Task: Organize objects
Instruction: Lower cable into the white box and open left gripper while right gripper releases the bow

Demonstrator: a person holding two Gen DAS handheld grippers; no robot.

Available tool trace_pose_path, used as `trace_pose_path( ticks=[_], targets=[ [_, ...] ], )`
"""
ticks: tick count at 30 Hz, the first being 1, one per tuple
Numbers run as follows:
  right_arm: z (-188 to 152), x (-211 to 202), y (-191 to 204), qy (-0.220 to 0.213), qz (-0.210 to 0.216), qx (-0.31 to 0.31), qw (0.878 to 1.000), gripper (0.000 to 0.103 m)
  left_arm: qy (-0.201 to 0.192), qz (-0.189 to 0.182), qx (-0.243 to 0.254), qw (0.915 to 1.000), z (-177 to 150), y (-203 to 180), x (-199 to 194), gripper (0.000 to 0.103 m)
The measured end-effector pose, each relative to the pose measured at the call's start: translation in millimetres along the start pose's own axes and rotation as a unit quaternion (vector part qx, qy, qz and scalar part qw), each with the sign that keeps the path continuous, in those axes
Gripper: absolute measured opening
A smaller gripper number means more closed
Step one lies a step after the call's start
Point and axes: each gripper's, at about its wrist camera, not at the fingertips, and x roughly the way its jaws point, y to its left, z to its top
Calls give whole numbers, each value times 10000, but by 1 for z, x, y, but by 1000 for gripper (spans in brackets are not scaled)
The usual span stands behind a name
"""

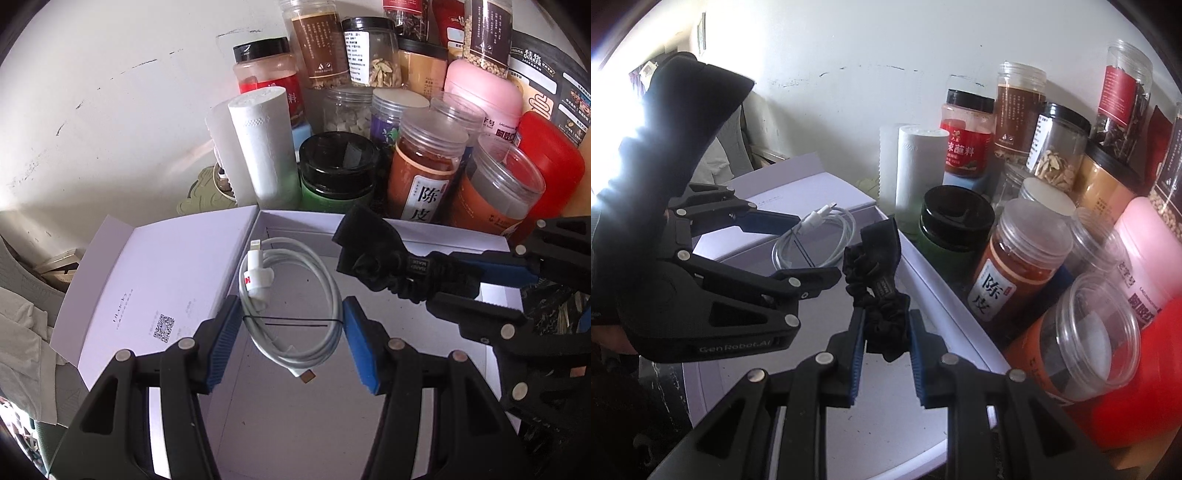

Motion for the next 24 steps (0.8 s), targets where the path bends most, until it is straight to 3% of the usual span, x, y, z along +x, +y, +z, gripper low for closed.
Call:
trace_pose_path(
  ticks=[14, 16, 19, 24],
  targets=[
    [-3, 23, -7, 275, -85, 62, 9996, 22, 299, -20, -75, 9995, -10, 2, 18, 55],
    [-2, 24, -8, 304, -82, 99, 9995, 26, 312, -27, -152, 9994, -11, 5, 18, 55],
    [-5, 27, -8, 390, -35, 66, 9992, 39, 423, 80, -227, 9988, -11, 8, 23, 55],
    [-7, 31, -9, 469, -162, 45, 9988, 40, 452, 217, -49, 9987, -11, 0, 23, 55]
  ],
)
